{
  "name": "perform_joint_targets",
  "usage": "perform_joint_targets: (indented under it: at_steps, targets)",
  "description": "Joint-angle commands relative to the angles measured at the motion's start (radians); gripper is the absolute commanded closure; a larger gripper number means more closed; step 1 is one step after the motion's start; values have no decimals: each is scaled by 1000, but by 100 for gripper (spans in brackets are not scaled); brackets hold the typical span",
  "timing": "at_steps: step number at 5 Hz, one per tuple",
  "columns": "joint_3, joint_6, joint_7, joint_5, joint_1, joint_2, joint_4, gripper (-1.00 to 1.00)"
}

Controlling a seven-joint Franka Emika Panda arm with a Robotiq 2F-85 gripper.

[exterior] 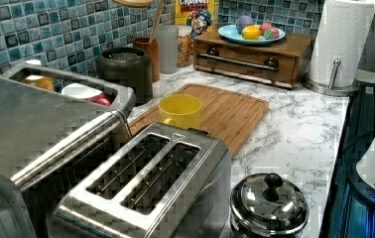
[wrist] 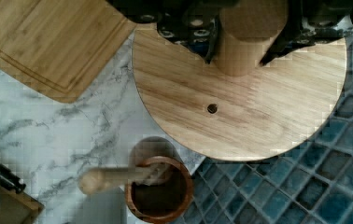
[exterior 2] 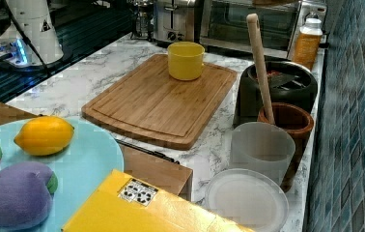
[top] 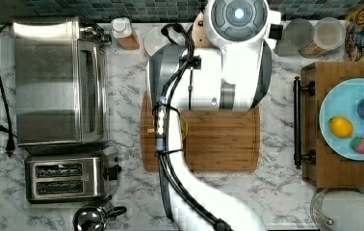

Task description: Put the lid on the tea container.

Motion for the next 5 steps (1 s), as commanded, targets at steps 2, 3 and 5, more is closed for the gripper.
perform_joint_targets:
  at_steps: [2,3,5]
  targets:
    - [5,-91,-9,-17,25,181,388,100]
    - [13,21,-21,1,14,146,291,100]
    - [17,87,-16,2,13,131,202,100]
